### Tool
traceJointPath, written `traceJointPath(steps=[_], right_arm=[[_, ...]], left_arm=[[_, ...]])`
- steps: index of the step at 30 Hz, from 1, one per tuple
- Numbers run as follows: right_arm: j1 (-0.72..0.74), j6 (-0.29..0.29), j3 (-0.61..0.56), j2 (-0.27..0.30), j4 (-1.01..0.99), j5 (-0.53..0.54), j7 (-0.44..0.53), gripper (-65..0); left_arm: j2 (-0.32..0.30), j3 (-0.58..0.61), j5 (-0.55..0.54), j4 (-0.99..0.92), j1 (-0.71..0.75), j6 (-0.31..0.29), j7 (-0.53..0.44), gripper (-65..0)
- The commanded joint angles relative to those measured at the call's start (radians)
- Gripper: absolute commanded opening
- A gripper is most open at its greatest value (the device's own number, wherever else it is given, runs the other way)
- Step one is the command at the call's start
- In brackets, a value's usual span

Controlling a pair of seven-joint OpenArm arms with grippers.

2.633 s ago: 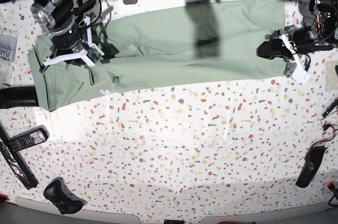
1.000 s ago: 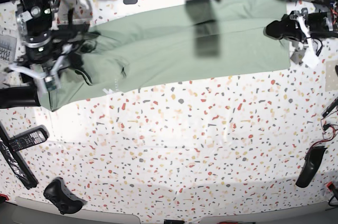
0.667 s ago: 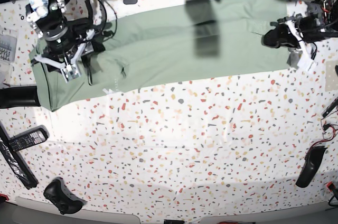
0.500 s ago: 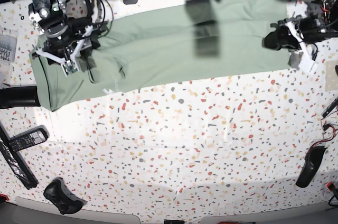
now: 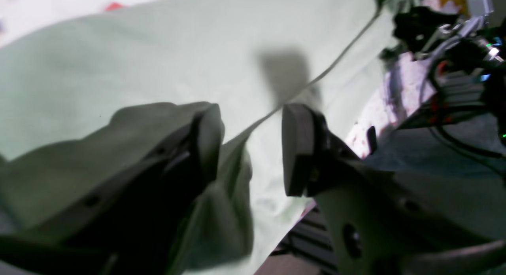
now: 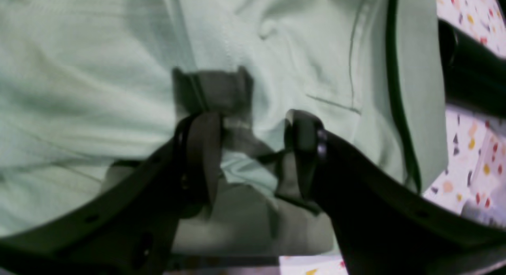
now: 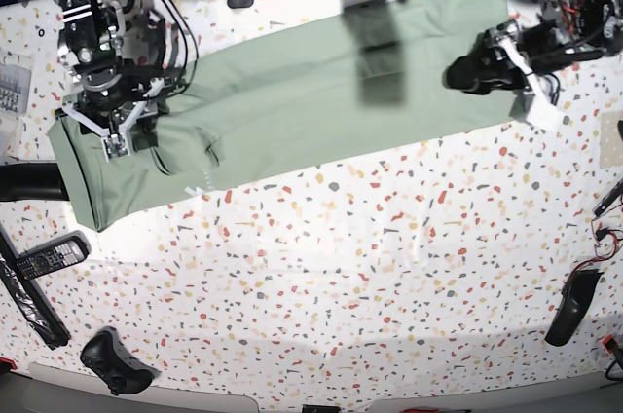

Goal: Fold the T-shirt properly
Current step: 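Pull the strip ends apart with both grippers to straighten it, then release the strip and move the left gripper to its other end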

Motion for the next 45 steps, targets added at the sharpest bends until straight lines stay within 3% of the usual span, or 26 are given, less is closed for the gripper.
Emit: traceJointPath(steps=[1,3,5,8,12,16,18,21,25,31,38,42,45], right_arm=[[0.003,0.006,0.003,0.001,0.005,0.0,-0.018,-35.9],[0.002,0.011,0.003,-0.016,0.005,0.0,-0.019,-35.9],[0.003,0.013,0.003,-0.028,0.005,0.0,-0.018,-35.9],[0.003,0.013,0.003,-0.038,0.005,0.001,-0.018,-35.9],[0.003,0.013,0.003,-0.051,0.005,0.019,-0.019,-35.9],[0.003,0.014,0.003,-0.077,0.005,0.034,-0.02,-35.9],[0.002,0.014,0.003,-0.104,0.005,0.034,-0.03,-35.9],[0.002,0.014,0.003,-0.151,0.005,0.07,-0.049,-35.9],[0.002,0.014,0.003,-0.204,0.005,0.184,-0.067,-35.9],[0.002,0.016,0.003,-0.278,0.005,0.191,-0.08,-35.9],[0.003,0.049,0.003,-0.321,0.005,0.211,-0.084,-35.9],[0.002,0.049,0.003,-0.323,0.005,0.243,-0.083,-35.9],[0.002,0.049,0.003,-0.323,0.005,0.242,-0.083,-35.9]], left_arm=[[-0.007,-0.008,-0.023,0.015,-0.003,-0.009,-0.013,-42.0],[0.002,-0.008,-0.005,0.015,-0.003,-0.009,-0.013,-44.7],[0.012,-0.008,0.096,0.015,0.002,-0.009,-0.018,-48.0],[0.043,-0.008,0.259,0.015,0.034,-0.009,-0.105,-48.3],[0.101,-0.008,0.384,0.015,0.074,-0.009,-0.174,-48.3],[0.139,-0.008,0.663,0.015,0.075,-0.004,-0.257,-48.3],[0.135,-0.008,0.807,0.015,0.074,0.068,-0.311,-48.3],[0.106,-0.007,0.957,0.008,0.071,0.108,-0.338,-48.3],[0.031,-0.007,1.013,-0.06,0.039,0.152,-0.36,-48.3],[-0.057,0.003,1.015,-0.254,-0.082,0.152,-0.391,-48.3],[-0.075,0.132,1.046,-0.441,-0.278,0.154,-0.44,-48.3],[-0.077,0.252,1.137,-0.528,-0.401,0.23,-0.449,-48.3],[-0.093,0.332,1.146,-0.578,-0.468,0.275,-0.465,-48.4]])
